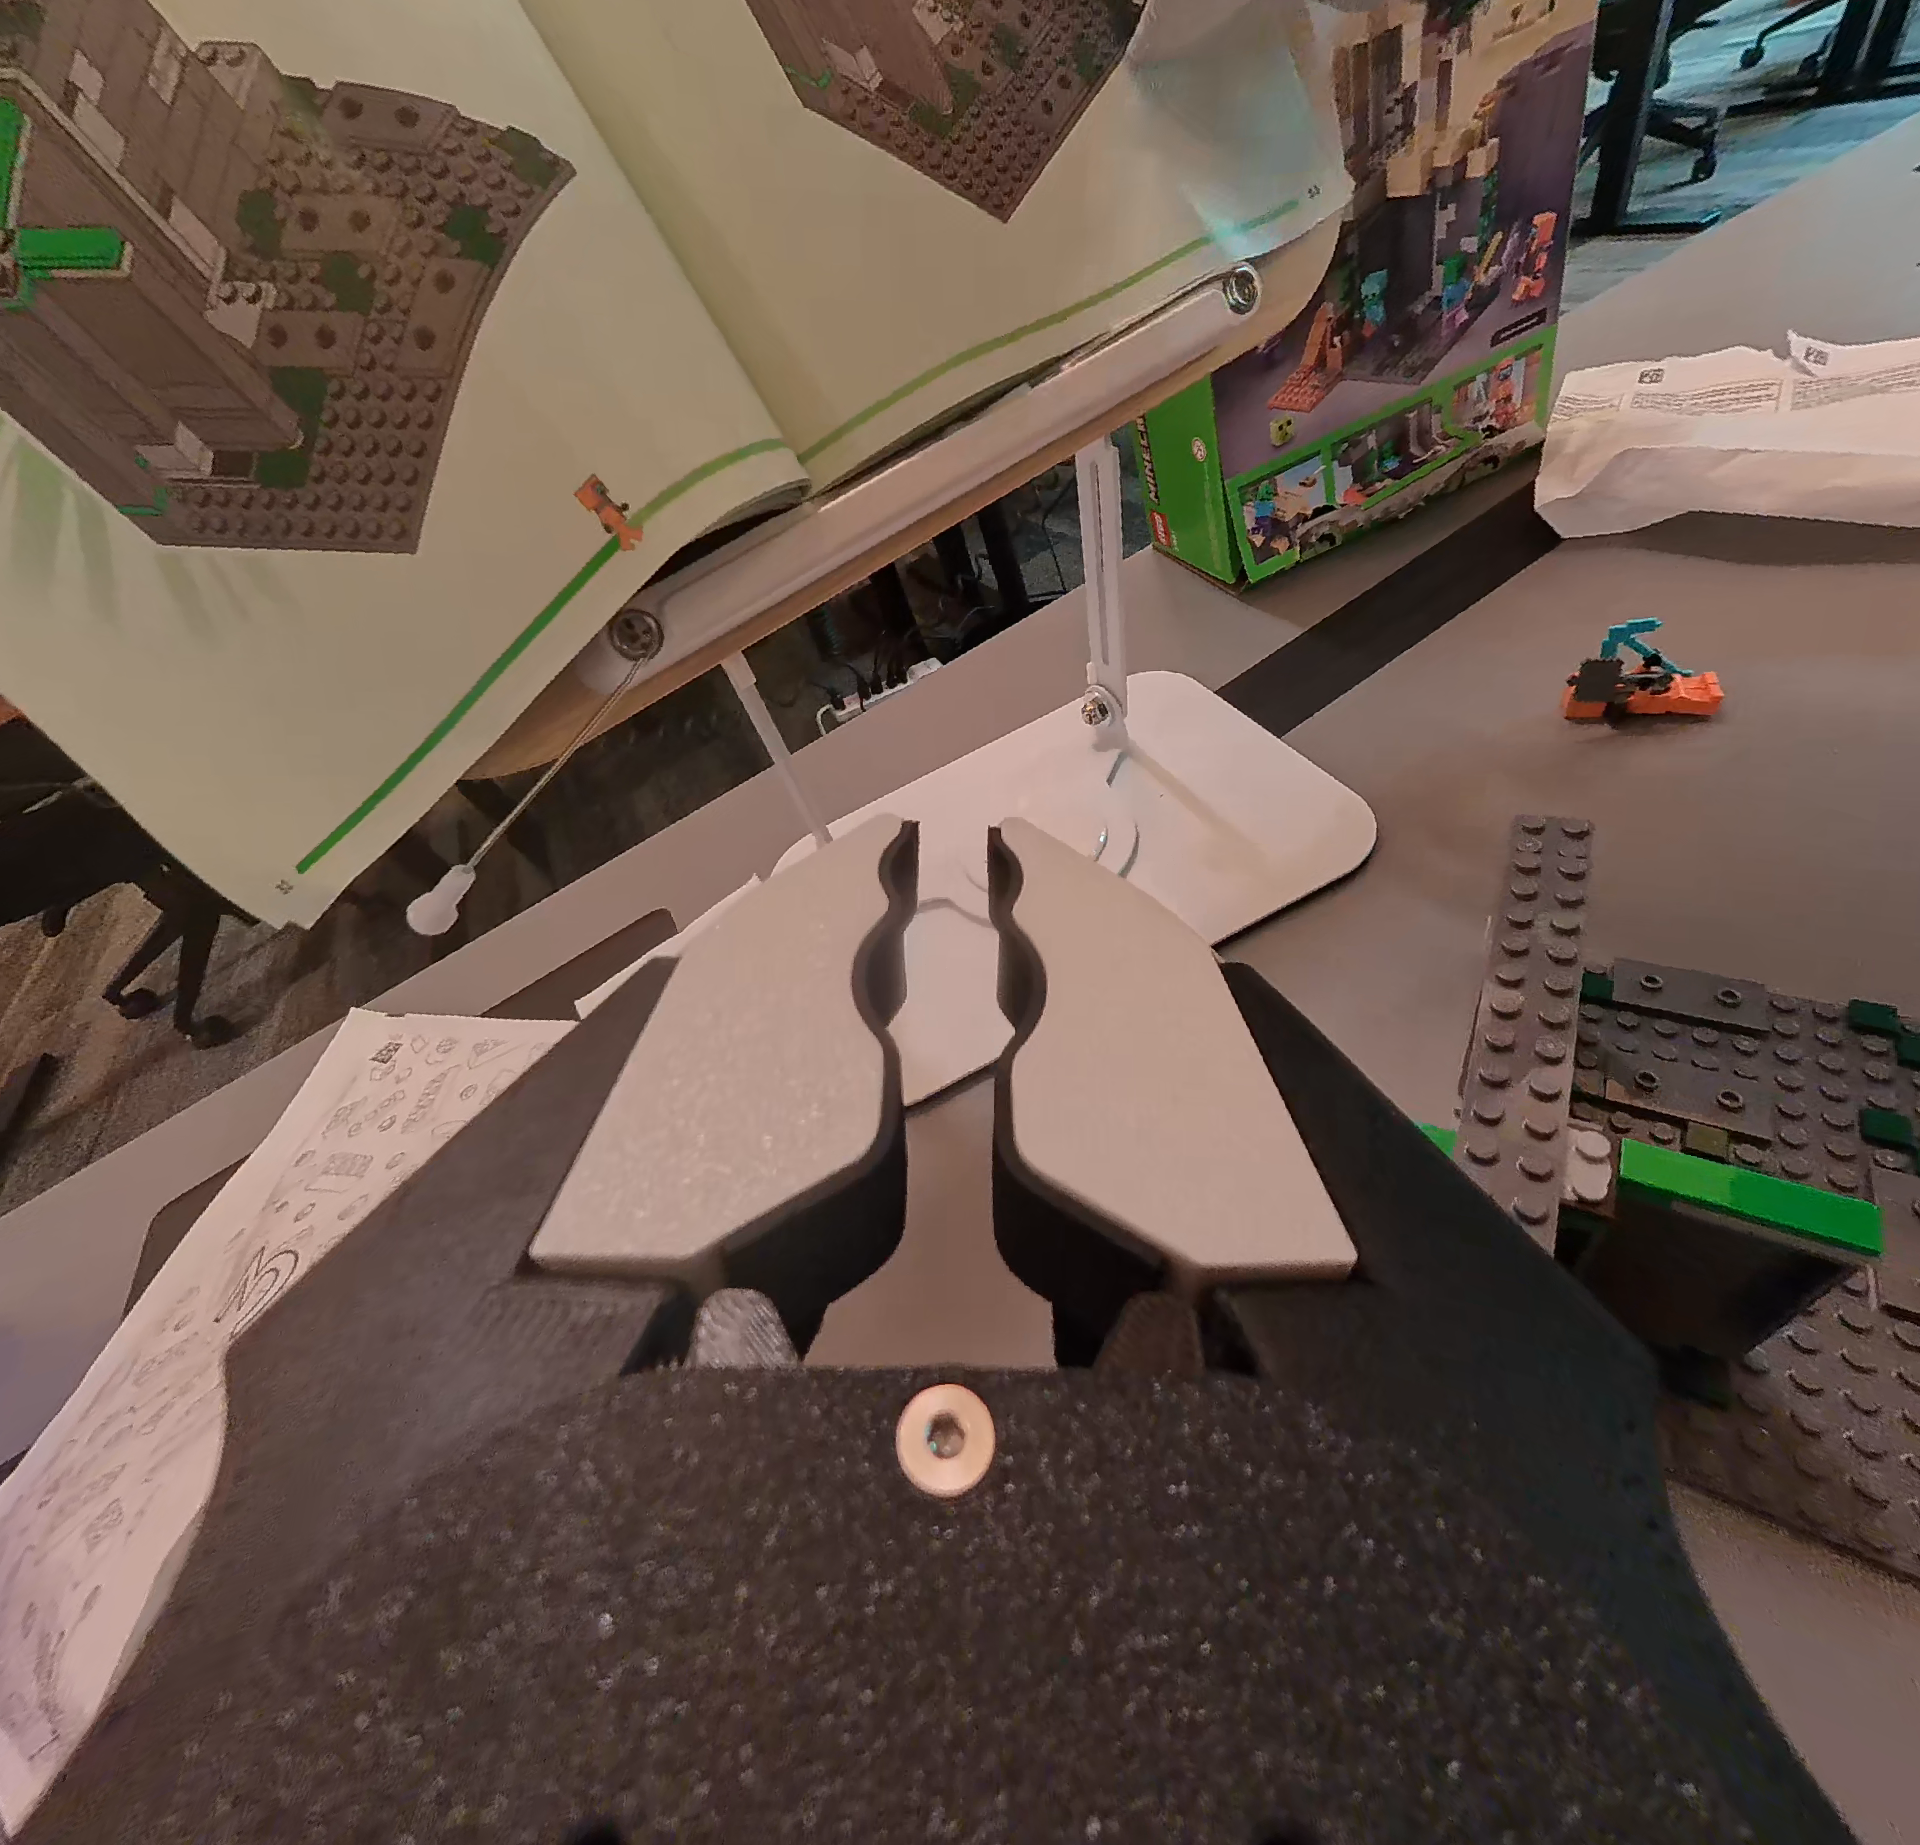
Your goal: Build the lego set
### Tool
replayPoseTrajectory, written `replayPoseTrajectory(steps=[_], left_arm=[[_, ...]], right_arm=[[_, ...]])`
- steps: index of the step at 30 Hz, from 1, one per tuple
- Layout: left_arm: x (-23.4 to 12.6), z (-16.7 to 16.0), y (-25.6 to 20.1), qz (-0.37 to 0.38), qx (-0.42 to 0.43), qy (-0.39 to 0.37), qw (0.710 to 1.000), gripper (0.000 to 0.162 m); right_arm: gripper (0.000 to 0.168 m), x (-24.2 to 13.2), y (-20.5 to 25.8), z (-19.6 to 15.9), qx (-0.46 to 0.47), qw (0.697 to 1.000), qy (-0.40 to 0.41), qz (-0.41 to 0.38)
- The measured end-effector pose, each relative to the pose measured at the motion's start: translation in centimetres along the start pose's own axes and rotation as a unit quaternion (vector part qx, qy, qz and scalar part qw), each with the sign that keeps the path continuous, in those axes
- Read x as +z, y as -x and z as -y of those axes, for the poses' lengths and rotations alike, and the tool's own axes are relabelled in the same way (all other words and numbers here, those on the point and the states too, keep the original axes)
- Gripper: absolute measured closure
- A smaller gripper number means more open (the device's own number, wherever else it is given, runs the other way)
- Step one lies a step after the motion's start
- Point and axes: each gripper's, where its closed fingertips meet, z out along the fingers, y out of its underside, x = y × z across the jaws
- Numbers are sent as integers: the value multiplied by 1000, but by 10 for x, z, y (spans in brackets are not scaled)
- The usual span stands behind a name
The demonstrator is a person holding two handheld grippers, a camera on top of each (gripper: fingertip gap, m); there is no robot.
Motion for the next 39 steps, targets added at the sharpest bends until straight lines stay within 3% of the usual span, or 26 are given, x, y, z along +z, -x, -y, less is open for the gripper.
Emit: replayPoseTrajectory(steps=[7,8,12,16,21,33,39], left_arm=[[-2,-4,1,-2,-4,2,1000,150],[-2,-5,1,-2,-4,2,1000,150],[-4,-7,1,-4,-3,4,1000,150],[-5,-10,3,-4,-5,6,1000,150],[-3,-12,-1,-9,-6,7,1000,150],[-3,-16,-4,-12,-1,15,1000,150],[-1,-18,-7,-17,0,17,1000,150]], right_arm=[[166,2,12,8,-52,999,1,-14],[168,2,10,8,-51,999,1,-19],[168,-3,9,9,-34,999,-9,-10],[139,-16,16,5,-45,998,-25,22],[113,-26,41,-22,-158,986,-9,53],[130,-24,45,-35,-209,977,-4,36],[121,-23,58,-40,-217,975,3,52]])
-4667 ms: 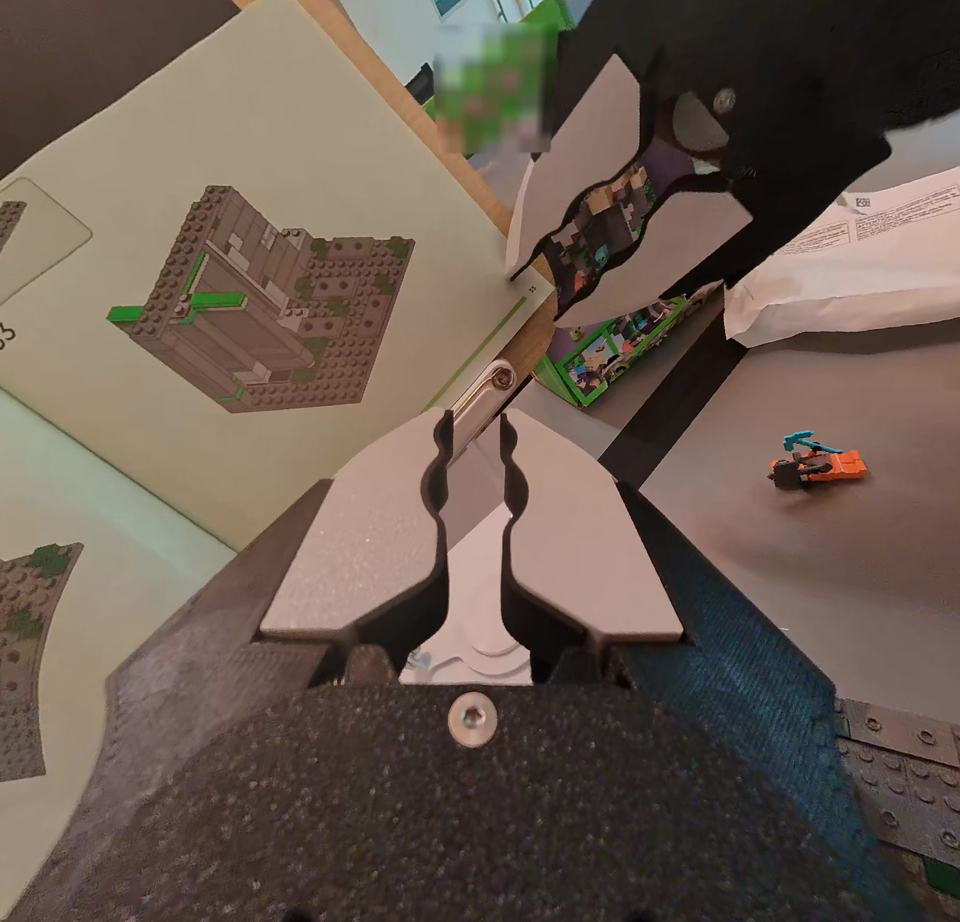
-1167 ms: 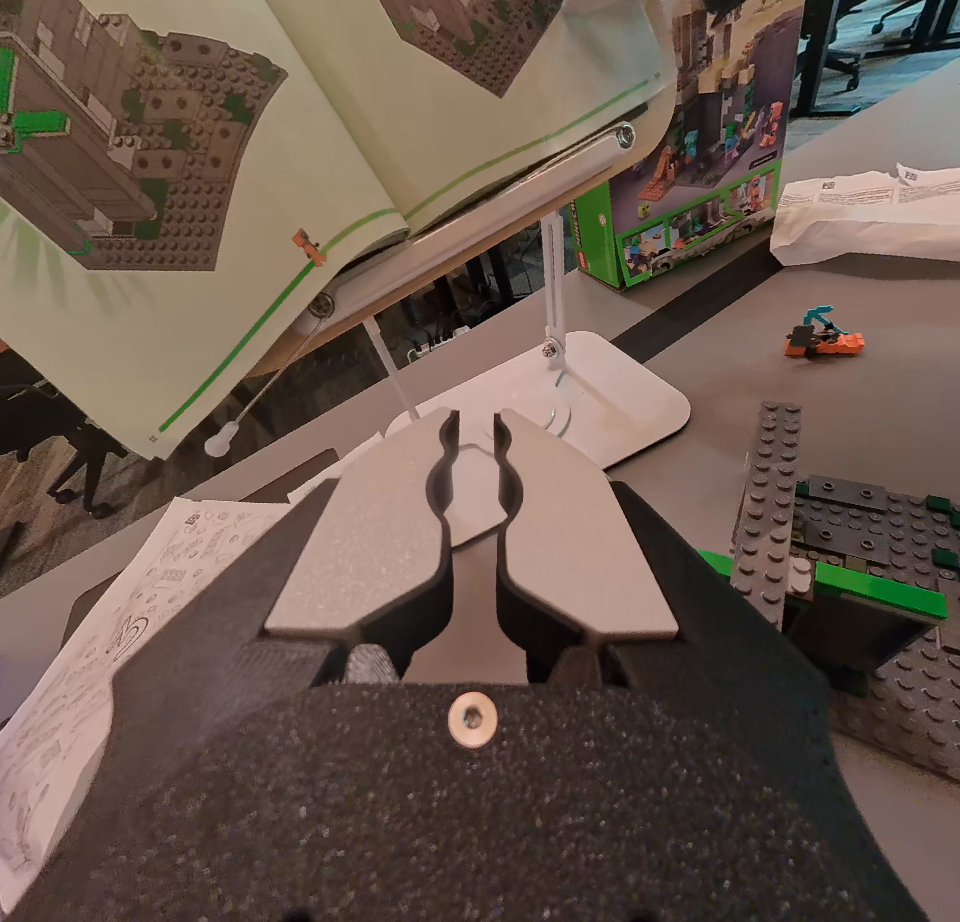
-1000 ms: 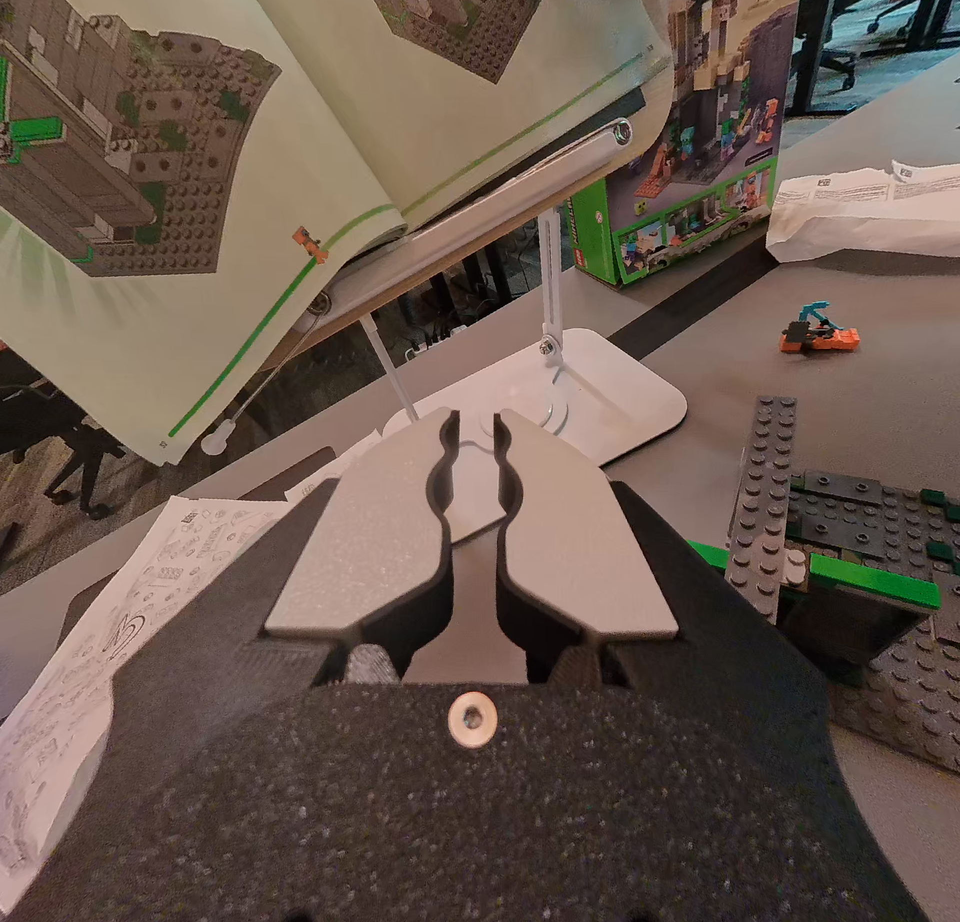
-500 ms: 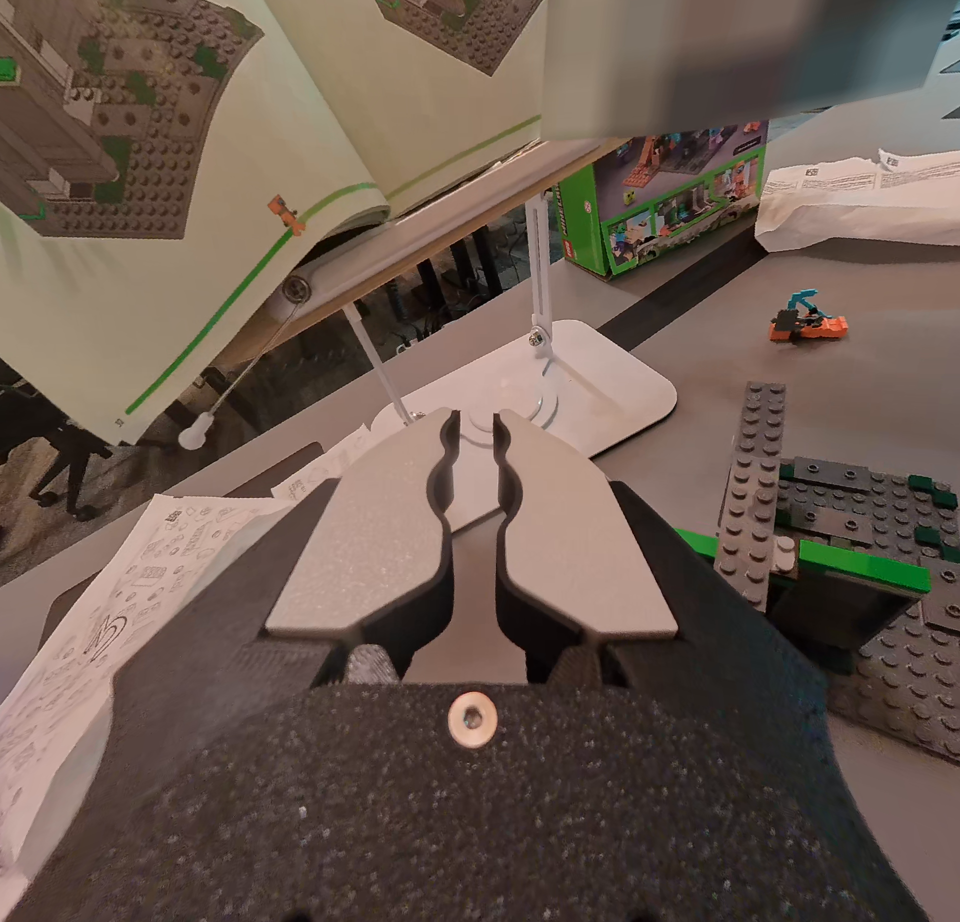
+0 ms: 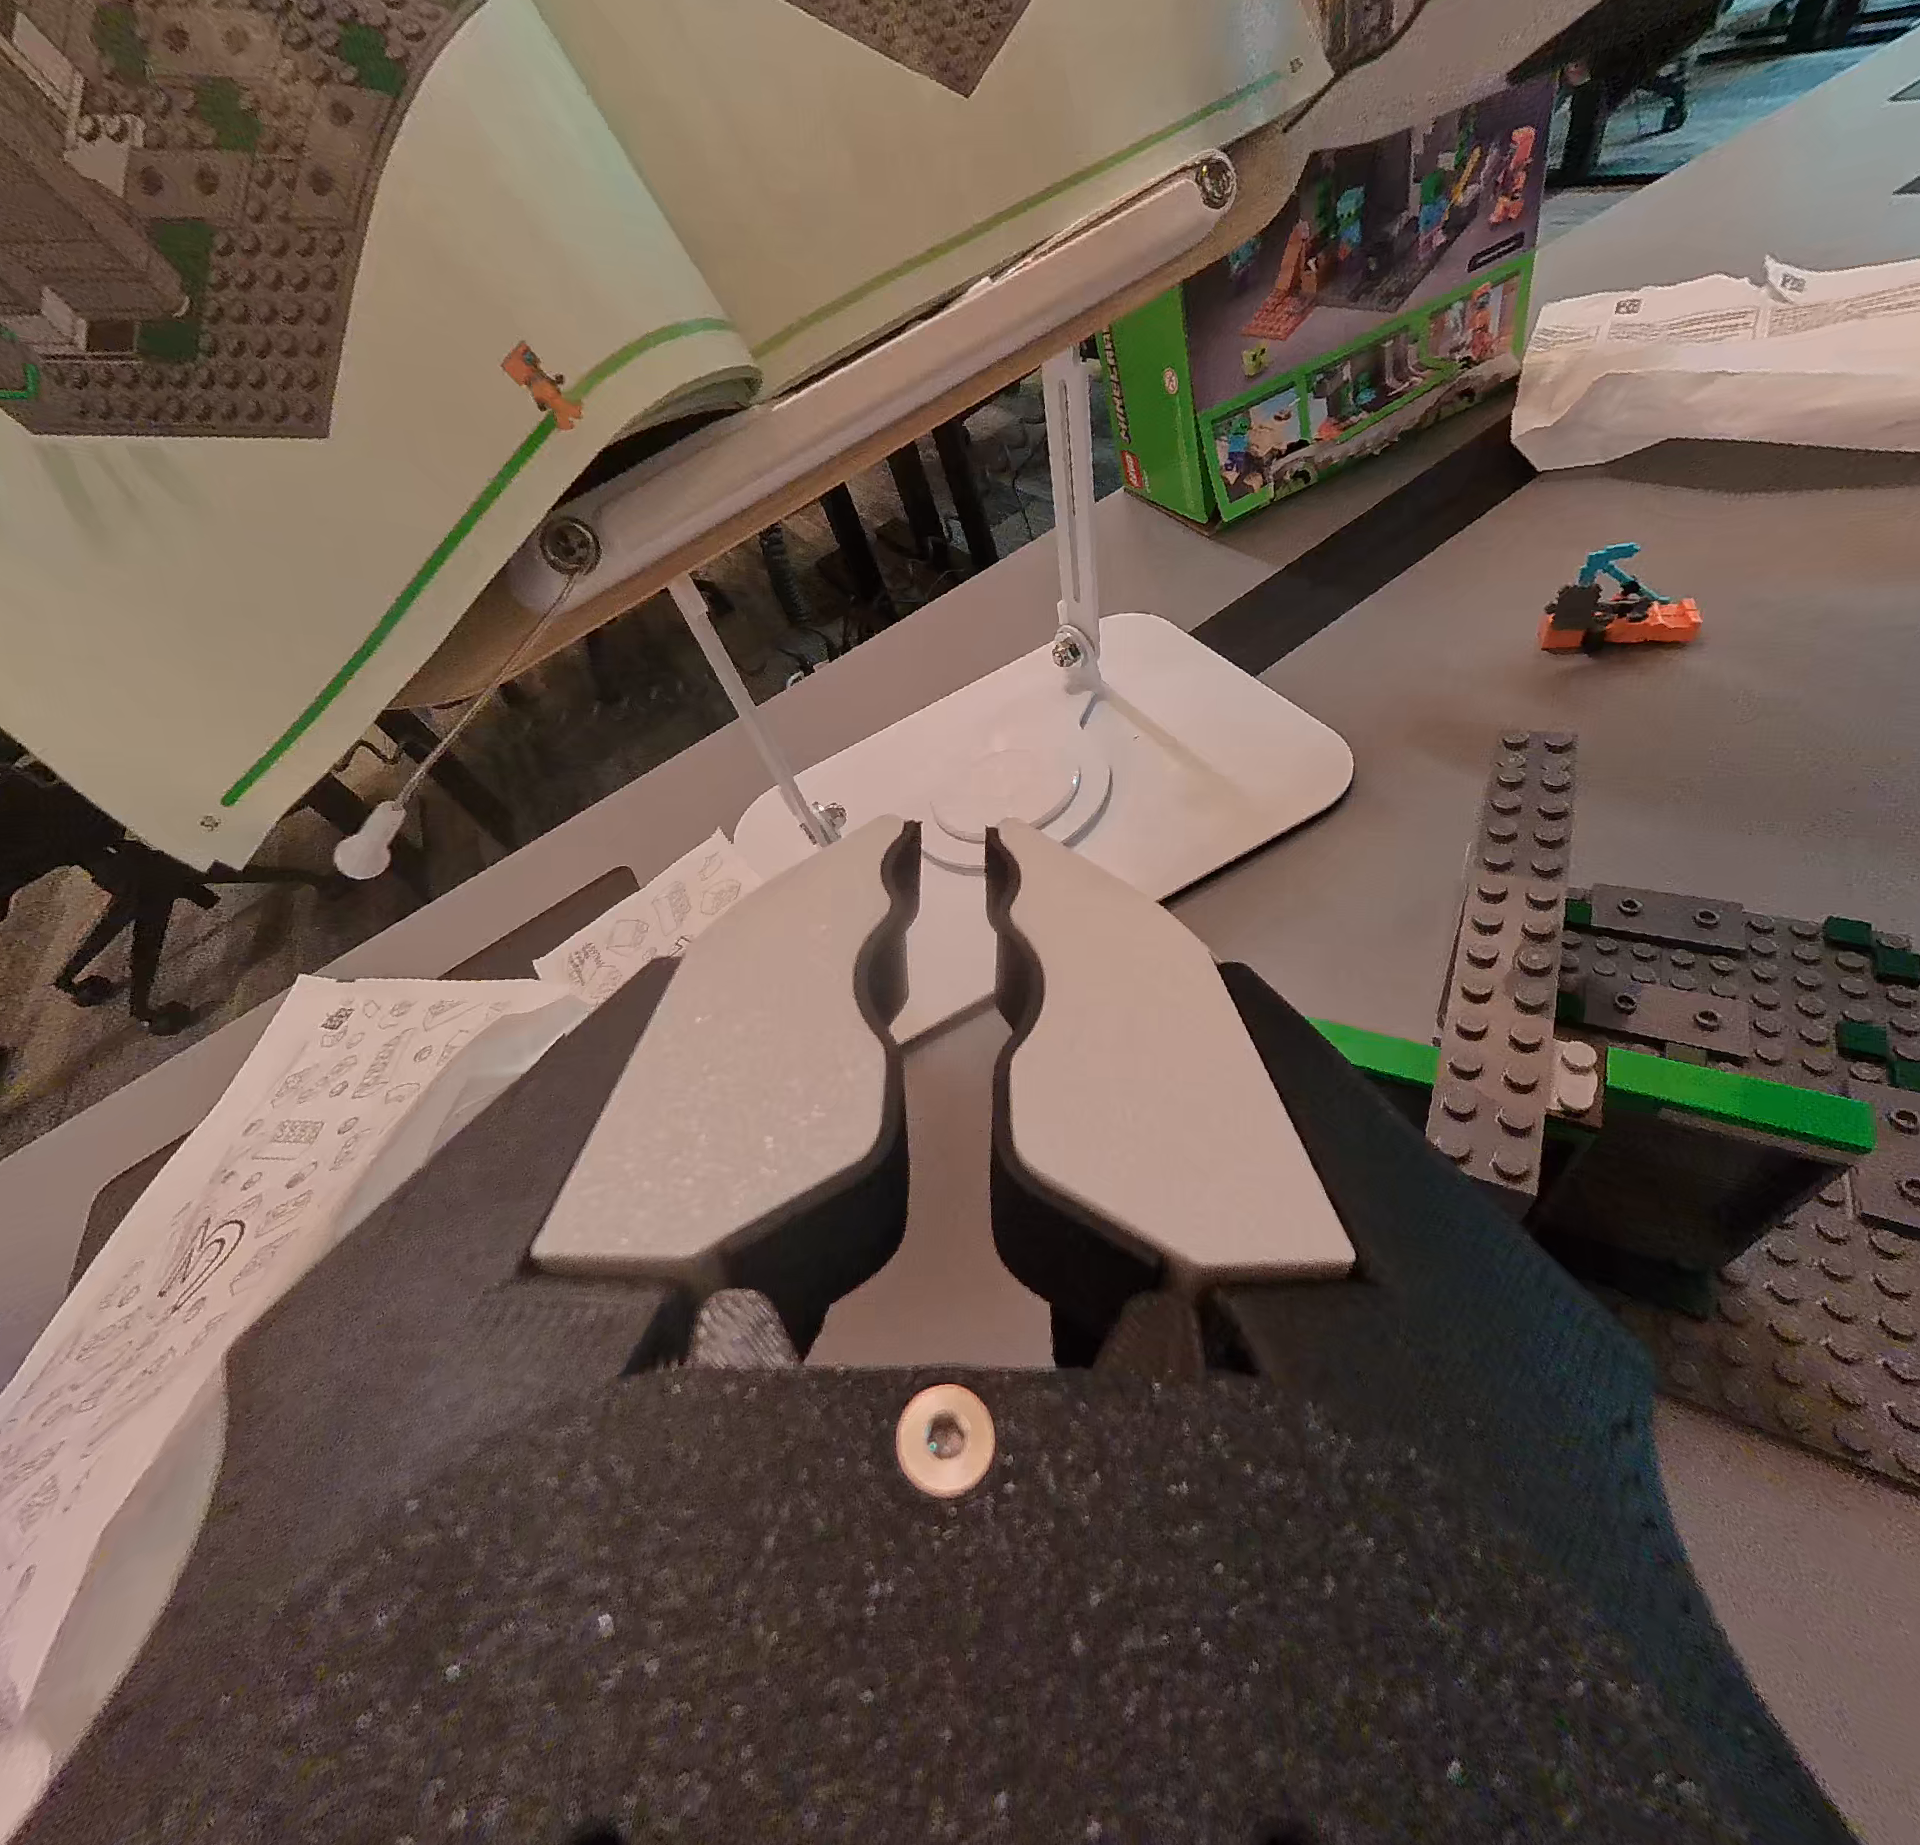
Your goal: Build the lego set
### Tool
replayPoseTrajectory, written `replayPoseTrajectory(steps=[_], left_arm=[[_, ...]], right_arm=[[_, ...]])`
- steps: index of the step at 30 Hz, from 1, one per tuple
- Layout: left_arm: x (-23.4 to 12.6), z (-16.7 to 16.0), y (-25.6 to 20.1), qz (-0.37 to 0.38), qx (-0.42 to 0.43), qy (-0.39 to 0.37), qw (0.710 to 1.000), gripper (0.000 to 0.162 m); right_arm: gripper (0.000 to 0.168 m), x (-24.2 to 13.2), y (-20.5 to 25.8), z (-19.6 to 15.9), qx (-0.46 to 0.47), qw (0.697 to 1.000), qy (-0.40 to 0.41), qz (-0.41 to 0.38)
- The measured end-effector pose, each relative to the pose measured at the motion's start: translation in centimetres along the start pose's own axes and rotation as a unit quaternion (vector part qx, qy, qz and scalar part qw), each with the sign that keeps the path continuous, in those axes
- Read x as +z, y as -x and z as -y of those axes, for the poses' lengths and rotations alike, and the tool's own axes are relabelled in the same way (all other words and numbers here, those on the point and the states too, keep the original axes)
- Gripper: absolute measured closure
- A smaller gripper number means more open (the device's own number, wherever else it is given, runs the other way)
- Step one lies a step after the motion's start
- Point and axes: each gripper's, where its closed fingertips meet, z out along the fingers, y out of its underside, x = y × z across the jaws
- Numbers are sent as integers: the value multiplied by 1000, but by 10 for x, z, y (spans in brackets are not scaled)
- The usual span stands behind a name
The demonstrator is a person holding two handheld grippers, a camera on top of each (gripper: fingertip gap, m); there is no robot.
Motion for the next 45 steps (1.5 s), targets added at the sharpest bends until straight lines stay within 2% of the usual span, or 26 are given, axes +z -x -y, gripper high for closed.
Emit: replayPoseTrajectory(steps=[8,17,27,45], left_arm=[[0,-3,0,-2,1,4,1000,150],[0,-6,-2,-8,4,8,1000,150],[2,-7,-9,-19,10,10,1000,150],[2,-9,-15,-35,13,13,999,149]], right_arm=[[125,0,-1,-1,6,1000,-2,10],[138,-6,4,-3,43,995,-5,95],[151,-5,9,-5,90,979,8,181],[157,-5,11,-4,181,944,20,275]])
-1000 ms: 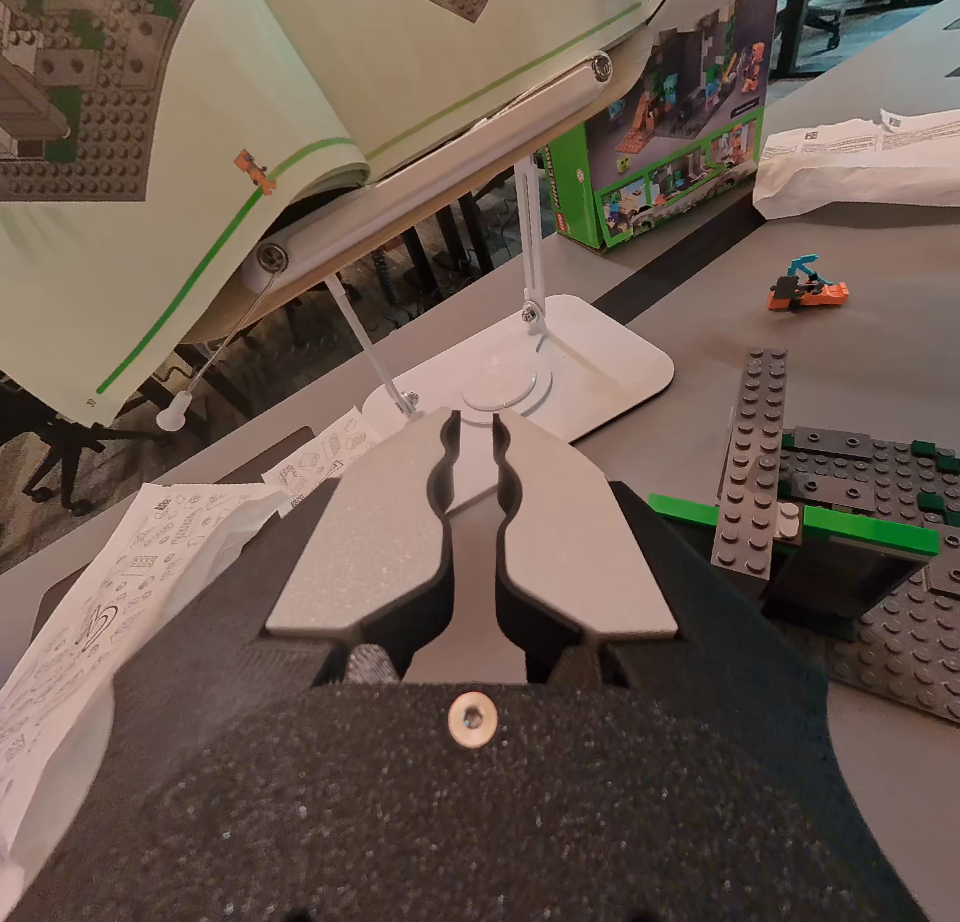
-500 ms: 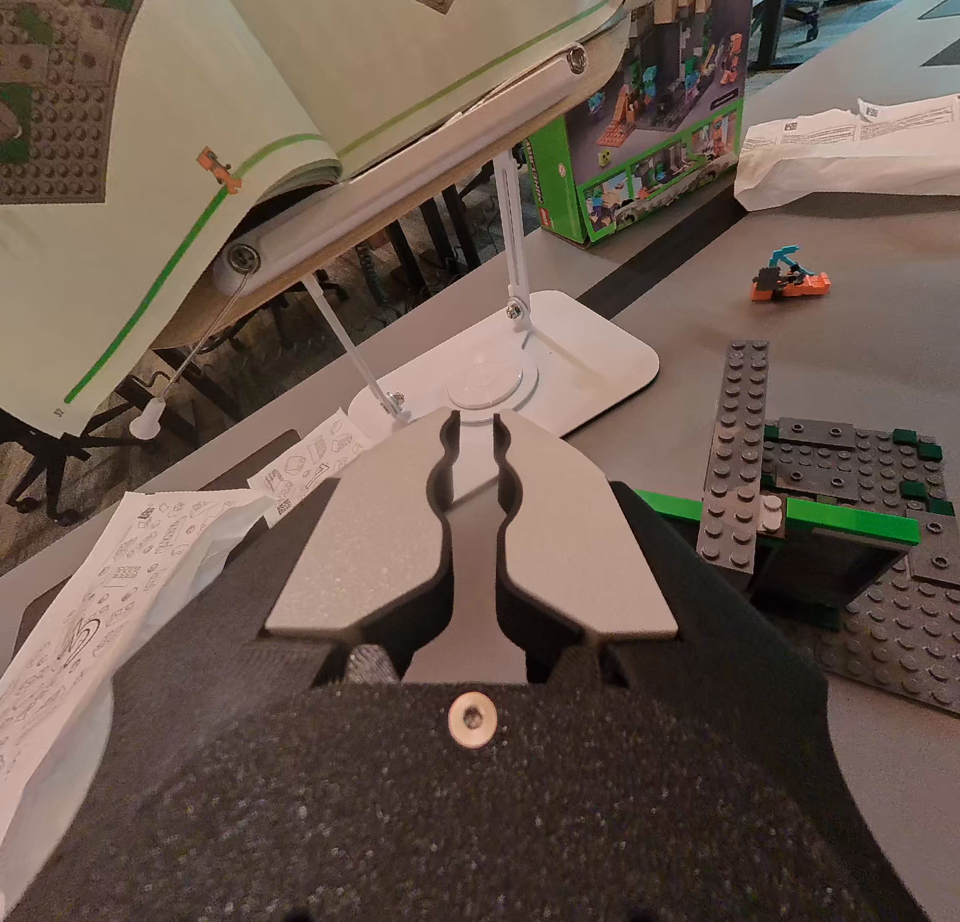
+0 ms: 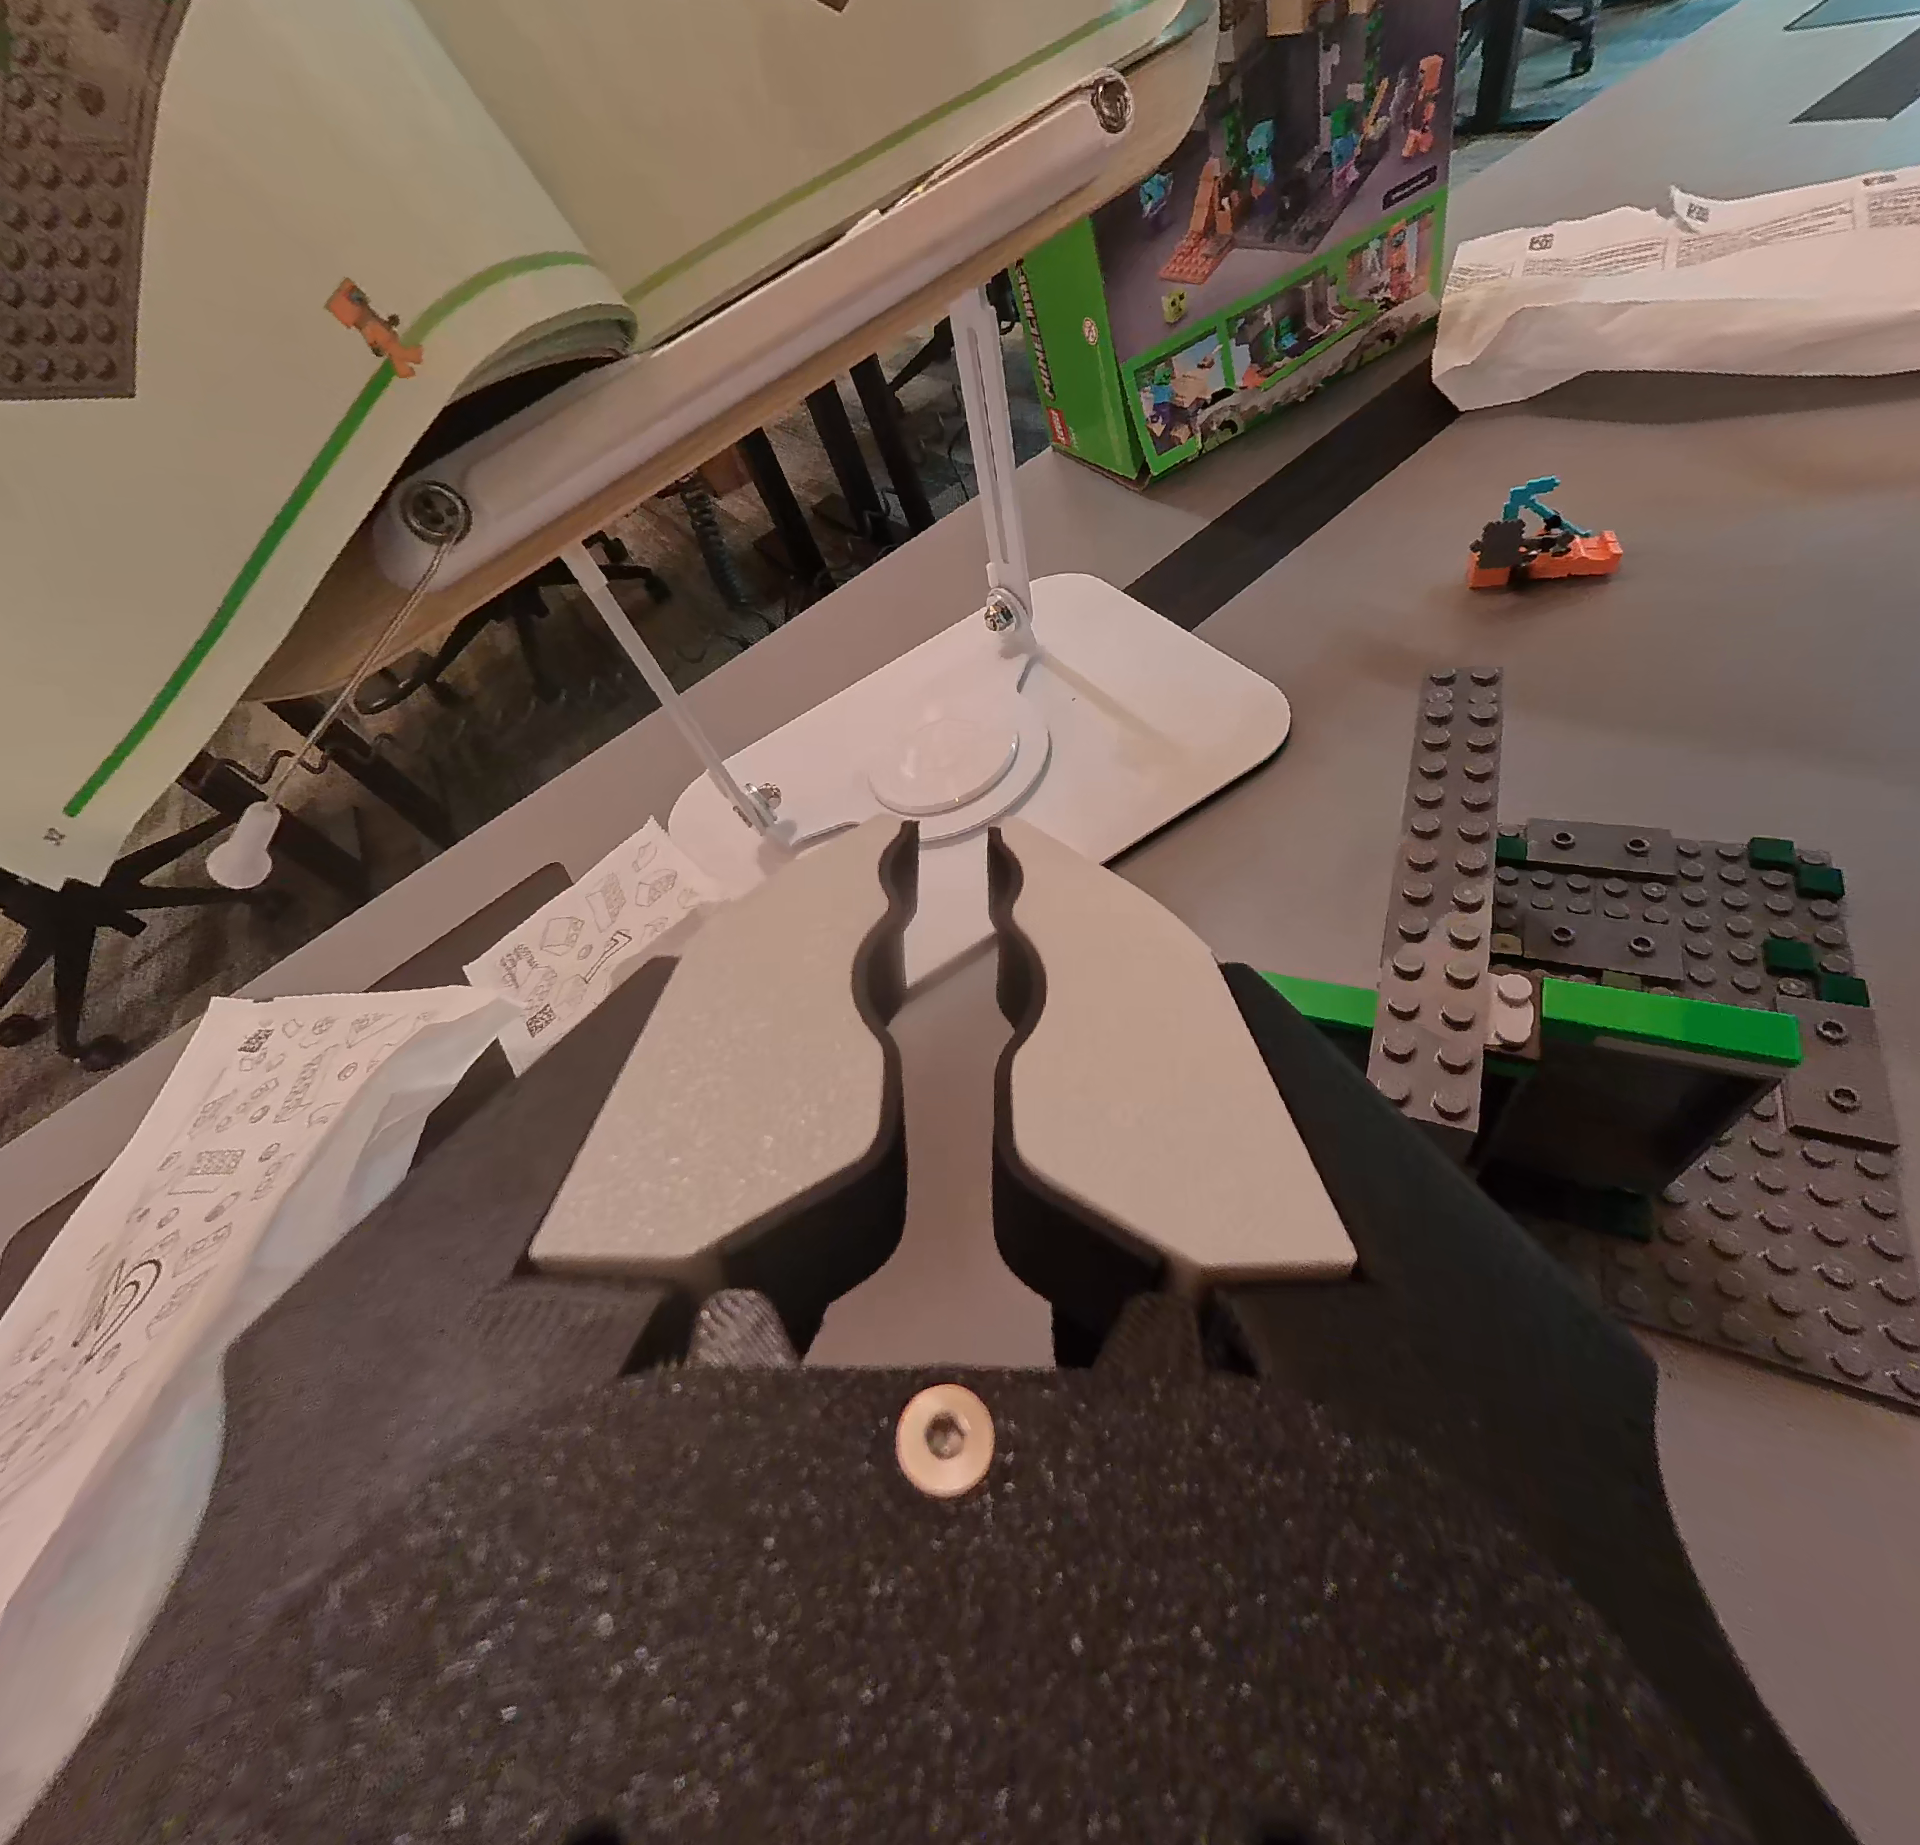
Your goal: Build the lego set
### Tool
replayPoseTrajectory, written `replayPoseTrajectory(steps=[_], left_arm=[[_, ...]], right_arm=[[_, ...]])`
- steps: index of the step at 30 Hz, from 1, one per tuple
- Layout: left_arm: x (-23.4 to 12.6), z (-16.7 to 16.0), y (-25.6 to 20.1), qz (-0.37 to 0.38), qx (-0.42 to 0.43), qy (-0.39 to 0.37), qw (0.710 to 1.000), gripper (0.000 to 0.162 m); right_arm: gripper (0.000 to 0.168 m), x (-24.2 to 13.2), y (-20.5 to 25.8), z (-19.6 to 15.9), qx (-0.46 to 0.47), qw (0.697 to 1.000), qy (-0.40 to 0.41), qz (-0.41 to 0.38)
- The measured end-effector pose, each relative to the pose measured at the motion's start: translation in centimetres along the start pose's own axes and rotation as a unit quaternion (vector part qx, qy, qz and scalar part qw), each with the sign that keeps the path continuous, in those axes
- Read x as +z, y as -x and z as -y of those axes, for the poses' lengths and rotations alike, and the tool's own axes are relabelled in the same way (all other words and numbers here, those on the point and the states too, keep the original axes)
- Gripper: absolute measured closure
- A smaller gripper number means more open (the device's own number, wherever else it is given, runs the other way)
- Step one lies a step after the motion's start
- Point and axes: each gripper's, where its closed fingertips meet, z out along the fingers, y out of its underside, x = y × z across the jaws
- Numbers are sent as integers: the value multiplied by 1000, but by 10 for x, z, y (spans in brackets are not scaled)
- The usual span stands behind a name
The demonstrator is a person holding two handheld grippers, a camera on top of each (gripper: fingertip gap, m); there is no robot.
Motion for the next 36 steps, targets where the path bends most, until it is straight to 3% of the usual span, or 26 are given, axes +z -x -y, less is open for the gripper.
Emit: replayPoseTrajectory(steps=[16,20,36], left_arm=[[-1,-2,0,-4,-4,-2,1000,149],[-2,-2,1,-2,-4,-3,1000,149],[-3,-4,1,-1,-4,0,1000,150]], right_arm=[[158,0,0,-1,13,1000,12,22],[166,1,-4,-7,-50,998,28,-30],[148,2,-1,-5,-194,958,10,-211]])
